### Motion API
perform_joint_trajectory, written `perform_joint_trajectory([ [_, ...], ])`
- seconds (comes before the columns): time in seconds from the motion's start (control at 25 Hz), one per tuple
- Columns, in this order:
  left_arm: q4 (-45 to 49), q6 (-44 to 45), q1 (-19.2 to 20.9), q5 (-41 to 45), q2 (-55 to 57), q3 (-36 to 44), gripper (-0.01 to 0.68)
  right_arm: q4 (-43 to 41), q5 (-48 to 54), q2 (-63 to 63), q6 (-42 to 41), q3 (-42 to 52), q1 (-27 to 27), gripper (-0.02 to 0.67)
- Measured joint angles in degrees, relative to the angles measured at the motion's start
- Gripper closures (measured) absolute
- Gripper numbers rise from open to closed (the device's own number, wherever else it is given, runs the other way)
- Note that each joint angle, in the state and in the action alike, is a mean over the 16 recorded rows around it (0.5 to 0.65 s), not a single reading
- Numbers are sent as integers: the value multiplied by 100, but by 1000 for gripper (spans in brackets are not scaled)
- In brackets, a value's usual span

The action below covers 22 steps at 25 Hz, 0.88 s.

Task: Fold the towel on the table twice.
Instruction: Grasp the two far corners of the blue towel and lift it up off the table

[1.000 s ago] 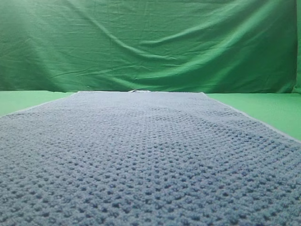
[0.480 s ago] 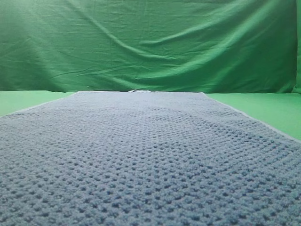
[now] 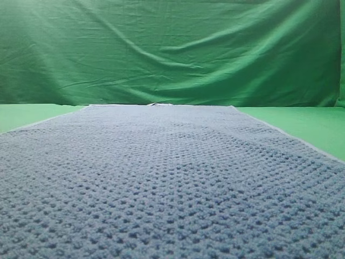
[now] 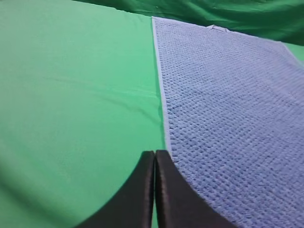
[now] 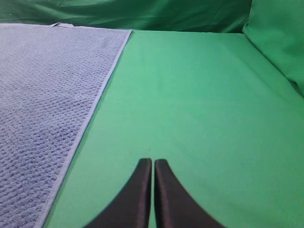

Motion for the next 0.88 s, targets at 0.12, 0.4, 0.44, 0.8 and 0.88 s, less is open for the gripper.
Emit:
perform_joint_trajectory([
  [0.12, -494, 6, 0, -311, 0, 2, 673, 142, -325, 0, 0, 2, 0, 649],
  [0.4, -1564, 15, 0, -1101, 0, 5, 673, 473, -1349, 0, 6, 5, 0, 649],
  [0.44, -1661, 27, 0, -1185, 0, 1, 673, 507, -1510, 0, 12, 5, 0, 649],
  [0.8, -1640, 590, 0, -1149, 20, -531, 673, 589, -1892, 251, 66, -388, 0, 649],
  [0.88, -1562, 805, 0, -1071, 41, -744, 673, 591, -1792, 444, 69, -595, 0, 649],
])
